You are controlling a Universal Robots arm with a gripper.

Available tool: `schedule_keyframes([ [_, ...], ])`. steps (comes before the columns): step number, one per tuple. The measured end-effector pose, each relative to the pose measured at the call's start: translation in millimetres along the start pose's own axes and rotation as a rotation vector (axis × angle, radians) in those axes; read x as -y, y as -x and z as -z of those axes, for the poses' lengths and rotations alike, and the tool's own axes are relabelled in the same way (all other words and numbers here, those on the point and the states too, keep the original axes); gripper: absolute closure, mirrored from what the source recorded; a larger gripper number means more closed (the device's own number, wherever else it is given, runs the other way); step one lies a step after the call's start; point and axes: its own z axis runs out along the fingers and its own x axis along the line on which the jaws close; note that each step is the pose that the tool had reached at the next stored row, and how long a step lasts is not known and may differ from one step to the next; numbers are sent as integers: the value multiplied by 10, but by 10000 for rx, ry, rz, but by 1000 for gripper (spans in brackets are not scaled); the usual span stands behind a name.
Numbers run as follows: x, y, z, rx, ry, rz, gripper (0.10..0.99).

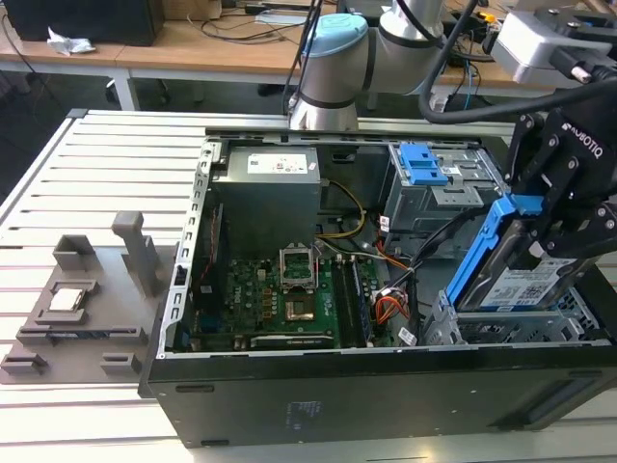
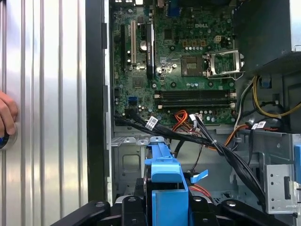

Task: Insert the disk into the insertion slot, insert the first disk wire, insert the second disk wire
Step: 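Insert the disk into the insertion slot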

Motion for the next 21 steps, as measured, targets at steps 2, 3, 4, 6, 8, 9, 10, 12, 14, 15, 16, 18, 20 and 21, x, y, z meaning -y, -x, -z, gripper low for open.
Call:
schedule_keyframes([
  [2,1,0,-20,1,0,0,722],
  [3,1,0,-29,0,0,0,722],
  [4,2,0,-40,0,0,0,722],
  [6,3,1,-60,1,0,0,722],
  [8,4,1,-75,-1,0,0,722],
  [9,4,1,-77,-2,0,0,722],
  [10,4,0,-77,-3,0,0,722],
  [12,4,1,-78,-2,0,0,722],
  [14,4,1,-77,-4,1,0,722],
  [15,4,0,-78,-3,0,0,710],
  [16,4,0,-77,-5,0,0,647],
  [18,4,1,-78,-2,1,0,647],
  [20,4,1,-78,-4,0,0,647],
  [21,4,1,-78,-5,0,0,725],
])
